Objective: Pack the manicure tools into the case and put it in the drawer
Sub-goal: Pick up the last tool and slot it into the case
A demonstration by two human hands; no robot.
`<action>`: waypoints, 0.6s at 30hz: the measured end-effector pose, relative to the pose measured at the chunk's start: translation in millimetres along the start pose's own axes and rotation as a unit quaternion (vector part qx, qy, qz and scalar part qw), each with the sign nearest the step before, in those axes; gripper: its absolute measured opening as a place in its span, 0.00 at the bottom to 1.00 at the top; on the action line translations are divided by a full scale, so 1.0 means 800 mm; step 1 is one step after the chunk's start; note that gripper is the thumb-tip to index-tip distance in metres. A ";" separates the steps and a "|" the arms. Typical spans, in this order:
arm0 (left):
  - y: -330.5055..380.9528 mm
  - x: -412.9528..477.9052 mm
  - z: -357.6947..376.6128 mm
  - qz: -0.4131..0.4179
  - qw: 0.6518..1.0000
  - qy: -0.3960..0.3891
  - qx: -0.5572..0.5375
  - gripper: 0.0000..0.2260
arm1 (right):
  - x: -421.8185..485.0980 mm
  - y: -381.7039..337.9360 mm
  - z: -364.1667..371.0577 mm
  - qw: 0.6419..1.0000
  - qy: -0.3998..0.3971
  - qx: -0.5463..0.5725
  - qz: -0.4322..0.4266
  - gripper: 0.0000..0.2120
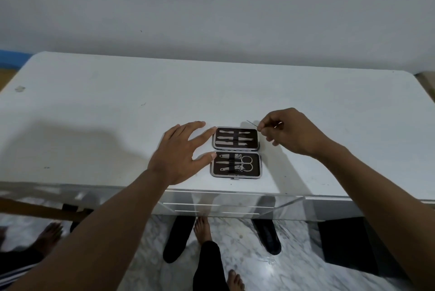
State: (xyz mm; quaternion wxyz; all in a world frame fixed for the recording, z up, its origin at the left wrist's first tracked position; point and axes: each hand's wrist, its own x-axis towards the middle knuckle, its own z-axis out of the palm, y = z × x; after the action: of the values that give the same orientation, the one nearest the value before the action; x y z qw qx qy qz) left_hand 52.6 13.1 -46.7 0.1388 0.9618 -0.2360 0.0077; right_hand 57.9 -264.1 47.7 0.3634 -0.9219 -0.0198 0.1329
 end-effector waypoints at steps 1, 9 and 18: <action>-0.001 0.000 0.000 0.000 1.000 -0.001 0.002 0.28 | -0.004 0.001 0.003 1.000 0.004 -0.029 -0.006 0.06; -0.003 0.002 0.001 0.004 1.000 0.003 0.003 0.28 | -0.007 0.010 0.020 0.971 0.030 -0.225 -0.078 0.10; -0.004 0.002 0.002 0.002 1.000 0.001 0.000 0.28 | 0.003 0.006 0.024 0.961 0.033 -0.257 -0.095 0.12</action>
State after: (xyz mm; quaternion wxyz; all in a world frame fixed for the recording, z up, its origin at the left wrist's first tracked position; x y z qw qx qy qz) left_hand 55.4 14.6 -48.7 0.1395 0.9613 -0.2374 0.0088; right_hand 55.1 -254.1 30.2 0.1258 -0.9820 -0.1286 0.0577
